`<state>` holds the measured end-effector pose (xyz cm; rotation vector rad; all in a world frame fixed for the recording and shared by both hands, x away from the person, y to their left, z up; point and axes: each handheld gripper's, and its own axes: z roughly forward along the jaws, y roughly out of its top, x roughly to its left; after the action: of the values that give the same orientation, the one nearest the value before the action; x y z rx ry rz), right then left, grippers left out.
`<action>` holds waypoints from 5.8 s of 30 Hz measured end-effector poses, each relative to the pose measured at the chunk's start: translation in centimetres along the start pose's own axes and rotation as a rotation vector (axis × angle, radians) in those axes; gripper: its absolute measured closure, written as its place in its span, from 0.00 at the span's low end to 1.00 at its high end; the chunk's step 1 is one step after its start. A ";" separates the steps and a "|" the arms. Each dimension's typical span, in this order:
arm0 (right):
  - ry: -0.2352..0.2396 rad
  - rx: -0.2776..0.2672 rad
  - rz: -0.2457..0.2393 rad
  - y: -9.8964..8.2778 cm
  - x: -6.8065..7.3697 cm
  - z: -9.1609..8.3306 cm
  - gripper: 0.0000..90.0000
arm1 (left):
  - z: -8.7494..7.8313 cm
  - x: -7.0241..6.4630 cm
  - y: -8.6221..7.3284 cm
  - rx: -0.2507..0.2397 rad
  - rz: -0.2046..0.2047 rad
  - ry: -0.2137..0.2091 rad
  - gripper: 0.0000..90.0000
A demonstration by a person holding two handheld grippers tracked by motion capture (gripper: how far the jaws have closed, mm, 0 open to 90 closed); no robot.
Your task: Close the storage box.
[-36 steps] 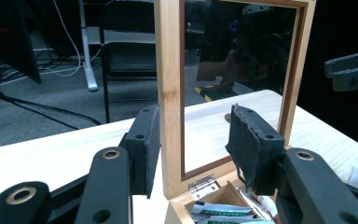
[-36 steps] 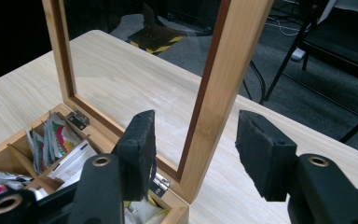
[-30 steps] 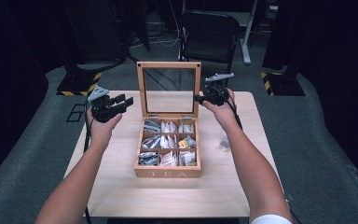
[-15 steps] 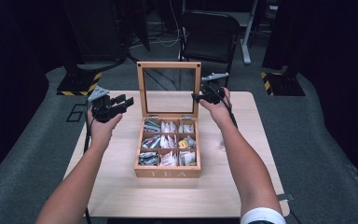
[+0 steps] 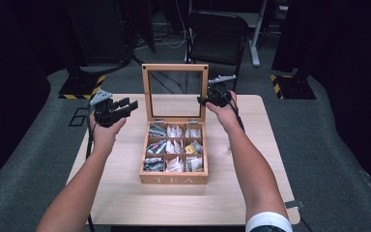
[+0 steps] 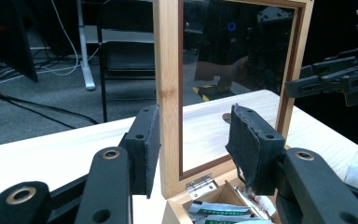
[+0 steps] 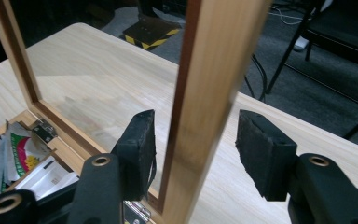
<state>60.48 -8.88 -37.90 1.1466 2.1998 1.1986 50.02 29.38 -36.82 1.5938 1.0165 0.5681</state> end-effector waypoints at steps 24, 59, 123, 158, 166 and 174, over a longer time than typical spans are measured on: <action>0.067 0.020 0.021 0.3 0.2 -1.5 0.70 | 0.0 0.1 0.0 0.002 -0.004 0.005 0.60; 0.084 -0.062 -0.086 -2.4 2.1 -4.2 0.71 | 0.9 -2.0 1.3 -0.004 0.033 -0.033 0.61; 0.118 -0.165 -0.172 -5.1 5.8 -12.0 0.56 | -2.3 -4.4 -1.2 0.019 0.077 -0.097 0.65; 0.153 -0.179 -0.208 -7.0 7.9 -13.8 0.61 | -4.0 -5.1 -4.1 0.050 0.094 -0.128 0.64; 0.159 -0.175 -0.210 -8.3 8.3 -13.8 0.60 | -4.5 -5.4 -5.3 0.058 0.104 -0.128 0.63; 0.153 -0.172 -0.206 -9.5 8.7 -13.8 0.60 | -5.0 -5.8 -6.1 0.061 0.122 -0.127 0.62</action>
<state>41.78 -11.80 -37.57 0.7626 2.2092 1.3925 41.15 27.27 -40.33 1.7319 0.8539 0.5155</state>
